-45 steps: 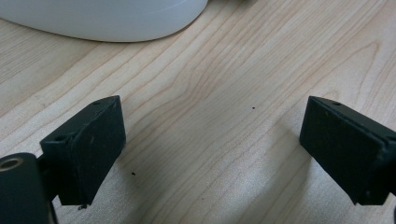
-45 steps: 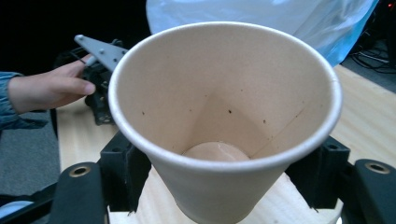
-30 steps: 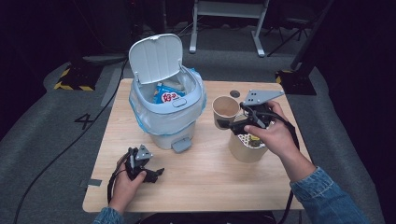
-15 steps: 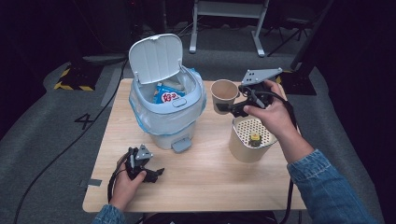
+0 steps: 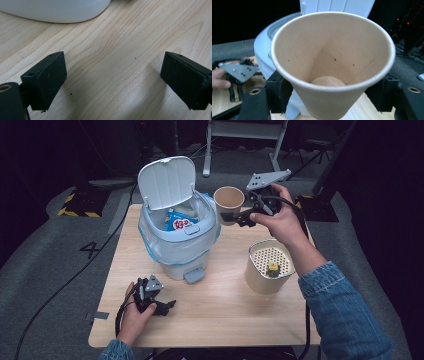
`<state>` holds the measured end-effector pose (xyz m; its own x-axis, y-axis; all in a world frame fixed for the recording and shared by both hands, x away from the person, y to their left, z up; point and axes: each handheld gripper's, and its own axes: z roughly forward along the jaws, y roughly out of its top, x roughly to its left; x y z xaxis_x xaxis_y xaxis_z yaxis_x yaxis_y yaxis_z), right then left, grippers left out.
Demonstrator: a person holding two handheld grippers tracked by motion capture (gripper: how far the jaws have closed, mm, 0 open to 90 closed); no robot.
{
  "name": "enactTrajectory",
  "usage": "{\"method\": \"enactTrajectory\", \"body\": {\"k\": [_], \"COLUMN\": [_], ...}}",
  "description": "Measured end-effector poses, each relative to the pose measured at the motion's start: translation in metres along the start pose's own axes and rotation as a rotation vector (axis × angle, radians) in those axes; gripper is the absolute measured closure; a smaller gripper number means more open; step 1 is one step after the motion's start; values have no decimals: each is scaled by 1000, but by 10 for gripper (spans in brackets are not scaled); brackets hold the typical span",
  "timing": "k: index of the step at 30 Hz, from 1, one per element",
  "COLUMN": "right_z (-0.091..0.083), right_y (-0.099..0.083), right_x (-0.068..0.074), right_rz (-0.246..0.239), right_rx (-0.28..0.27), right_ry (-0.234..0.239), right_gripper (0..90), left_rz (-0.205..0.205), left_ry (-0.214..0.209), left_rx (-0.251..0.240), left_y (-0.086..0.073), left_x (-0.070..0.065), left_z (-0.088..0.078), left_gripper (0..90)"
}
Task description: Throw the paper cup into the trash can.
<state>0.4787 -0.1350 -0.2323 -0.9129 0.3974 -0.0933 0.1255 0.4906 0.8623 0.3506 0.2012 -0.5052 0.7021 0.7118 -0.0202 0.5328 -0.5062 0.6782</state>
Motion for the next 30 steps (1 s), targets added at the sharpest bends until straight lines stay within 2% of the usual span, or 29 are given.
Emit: {"method": "enactTrajectory", "body": {"k": [5,10,13,15,16,24,30], "right_z": [8,23,35,39,47,69,88], "right_y": [15,25,29,30,32,39,42], "right_x": [0,-2,-3,-3,-4,-2,1], "right_rz": [-3,-12,8,8,-2,8,18], "right_rx": [-25,-23,-37,-38,-31,-73,-67], "right_ry": [0,13,21,22,15,7,3], "right_gripper": [300,299,297,297,297,296,295], "left_rz": [0,0,1,1,1,0,0], "left_ry": [0,-1,-2,-2,-2,-3,-3], "left_rx": [0,0,2,2,3,2,2], "left_y": [0,0,0,0,0,0,0], "left_x": [0,0,0,0,0,0,0], "left_z": [0,0,0,0,0,0,0], "left_gripper": [72,71,72,71,71,71,71]}}
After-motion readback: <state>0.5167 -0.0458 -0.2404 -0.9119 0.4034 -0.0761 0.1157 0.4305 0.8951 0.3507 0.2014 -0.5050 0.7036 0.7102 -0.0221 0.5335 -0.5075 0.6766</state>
